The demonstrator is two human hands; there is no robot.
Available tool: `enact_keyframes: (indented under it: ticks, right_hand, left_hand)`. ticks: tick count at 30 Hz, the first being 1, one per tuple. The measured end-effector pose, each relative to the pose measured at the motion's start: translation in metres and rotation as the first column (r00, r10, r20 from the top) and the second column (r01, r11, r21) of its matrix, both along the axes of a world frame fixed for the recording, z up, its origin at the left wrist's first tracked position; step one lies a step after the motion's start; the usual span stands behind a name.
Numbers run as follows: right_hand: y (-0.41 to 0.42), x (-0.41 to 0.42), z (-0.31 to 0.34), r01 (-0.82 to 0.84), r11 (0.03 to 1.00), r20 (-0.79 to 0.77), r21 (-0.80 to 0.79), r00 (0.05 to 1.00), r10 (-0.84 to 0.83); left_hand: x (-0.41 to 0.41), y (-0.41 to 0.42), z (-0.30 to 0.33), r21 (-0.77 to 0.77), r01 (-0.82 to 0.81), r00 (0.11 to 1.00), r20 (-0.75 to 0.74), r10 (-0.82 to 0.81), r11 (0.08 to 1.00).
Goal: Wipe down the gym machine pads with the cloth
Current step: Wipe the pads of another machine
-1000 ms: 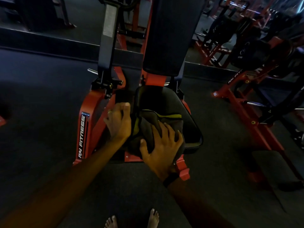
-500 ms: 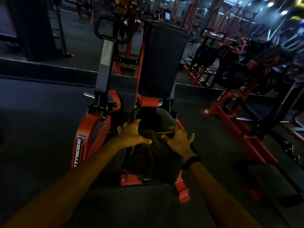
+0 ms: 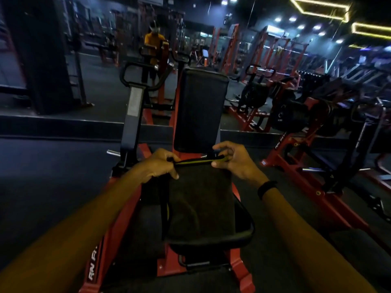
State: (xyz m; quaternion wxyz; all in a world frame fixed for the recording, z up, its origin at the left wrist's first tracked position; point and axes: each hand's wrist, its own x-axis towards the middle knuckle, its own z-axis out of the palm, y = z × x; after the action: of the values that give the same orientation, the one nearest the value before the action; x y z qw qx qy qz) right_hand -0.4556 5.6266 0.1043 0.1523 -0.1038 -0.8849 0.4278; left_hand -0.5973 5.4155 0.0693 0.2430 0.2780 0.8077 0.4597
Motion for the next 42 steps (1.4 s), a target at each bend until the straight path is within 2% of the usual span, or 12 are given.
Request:
enact_keyframes:
  ticks: [5,10,16,18,21,25,29,31,33,36,38,42]
  right_hand:
    - [0.017,-0.027,0.05,0.002,0.988,-0.126,0.152,0.992,0.017]
    - [0.039,-0.067,0.106,0.089,0.942,-0.238,0.324,0.971,-0.01]
    - [0.071,-0.108,0.151,0.107,0.913,-0.331,0.394,0.943,0.033]
    - [0.081,-0.121,0.159,0.108,0.907,-0.369,0.406,0.928,0.055]
    - [0.099,-0.153,0.168,0.138,0.895,-0.431,0.423,0.9,0.065]
    - [0.114,-0.207,0.174,0.218,0.837,-0.48,0.501,0.875,0.059]
    - [0.115,-0.255,0.148,0.354,0.757,-0.451,0.549,0.888,-0.088]
    - [0.109,-0.264,0.142,0.487,0.721,-0.554,0.493,0.815,-0.171]
    - [0.105,-0.269,0.138,0.595,0.649,-0.673,0.474,0.72,-0.169]
    - [0.1,-0.272,0.122,0.581,0.701,-0.776,0.414,0.628,-0.062]
    - [0.085,-0.274,0.11,0.536,0.743,-0.754,0.4,0.654,-0.066]
    - [0.044,-0.285,0.096,0.551,0.628,-0.644,0.549,0.758,-0.102]
  left_hand:
    - [-0.023,0.017,0.069,0.034,-0.004,0.988,-0.154,0.009,0.999]
    - [-0.06,0.043,0.126,0.172,-0.1,0.933,-0.326,0.153,0.98]
    - [-0.101,0.073,0.176,0.277,-0.138,0.87,-0.424,0.25,0.951]
    - [-0.109,0.085,0.187,0.325,-0.153,0.831,-0.468,0.3,0.933]
    - [-0.12,0.104,0.199,0.372,-0.203,0.709,-0.583,0.398,0.906]
    - [-0.147,0.122,0.202,0.381,-0.3,0.615,-0.623,0.483,0.874]
    - [-0.167,0.14,0.195,0.374,-0.3,0.675,-0.567,0.472,0.878]
    - [-0.175,0.144,0.191,0.399,-0.275,0.691,-0.551,0.469,0.875]
    - [-0.185,0.145,0.188,0.417,-0.254,0.7,-0.543,0.463,0.873]
    - [-0.198,0.146,0.18,0.437,-0.227,0.719,-0.527,0.452,0.87]
    - [-0.206,0.147,0.175,0.459,-0.208,0.72,-0.526,0.453,0.864]
    - [-0.221,0.142,0.167,0.52,-0.205,0.747,-0.464,0.476,0.829]
